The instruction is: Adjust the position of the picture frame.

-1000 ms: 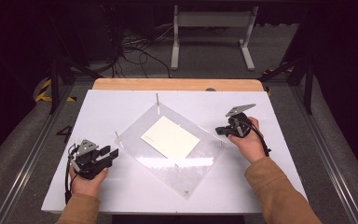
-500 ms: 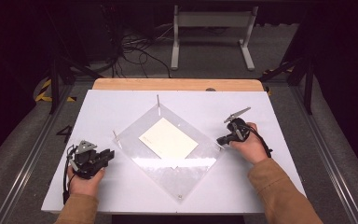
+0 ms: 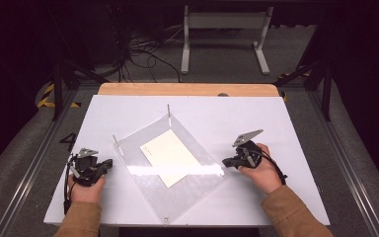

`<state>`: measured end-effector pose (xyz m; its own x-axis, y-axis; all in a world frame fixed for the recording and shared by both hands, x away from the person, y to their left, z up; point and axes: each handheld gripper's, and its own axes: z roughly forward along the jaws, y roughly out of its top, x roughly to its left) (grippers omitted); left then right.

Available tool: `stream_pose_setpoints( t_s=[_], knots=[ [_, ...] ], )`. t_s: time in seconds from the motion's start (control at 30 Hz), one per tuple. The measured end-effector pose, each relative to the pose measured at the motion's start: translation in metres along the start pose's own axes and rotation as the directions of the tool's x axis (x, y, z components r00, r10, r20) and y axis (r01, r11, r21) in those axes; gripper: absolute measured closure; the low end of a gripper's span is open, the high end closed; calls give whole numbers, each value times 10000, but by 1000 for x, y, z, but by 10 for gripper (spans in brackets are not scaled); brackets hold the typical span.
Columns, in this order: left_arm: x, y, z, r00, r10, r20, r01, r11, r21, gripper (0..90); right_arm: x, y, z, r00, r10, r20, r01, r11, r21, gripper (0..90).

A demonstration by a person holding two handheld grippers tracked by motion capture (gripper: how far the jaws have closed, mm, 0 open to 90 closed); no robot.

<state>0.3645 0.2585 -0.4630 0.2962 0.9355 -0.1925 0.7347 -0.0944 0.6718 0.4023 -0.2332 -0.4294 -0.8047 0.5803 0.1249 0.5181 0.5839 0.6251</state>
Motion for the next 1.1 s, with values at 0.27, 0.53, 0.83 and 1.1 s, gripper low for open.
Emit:
stream_pose_setpoints(
  t_s=[0.27, 0.53, 0.83, 1.1],
  knots=[
    [-18, 14, 16, 9981, 214, 572, -239, 9988, 431, 900, -4, -12, -16, 9992, 294, 288, -278, 9981, -542, 900],
    [-31, 41, 41, 9967, 311, 748, -359, 9973, 636, 900, -14, -30, -39, 9957, 780, 497, -729, 9925, -978, 900],
    [-66, 73, 76, 9956, 704, 614, -747, 9947, 707, 900, -16, -47, -57, 9928, 1033, 614, -953, 9880, -1215, 900],
    [-98, 100, 105, 9861, 1638, 282, -1655, 9832, 774, 900, -7, -62, -62, 9926, 1059, 602, -999, 9904, -951, 900]
  ],
)
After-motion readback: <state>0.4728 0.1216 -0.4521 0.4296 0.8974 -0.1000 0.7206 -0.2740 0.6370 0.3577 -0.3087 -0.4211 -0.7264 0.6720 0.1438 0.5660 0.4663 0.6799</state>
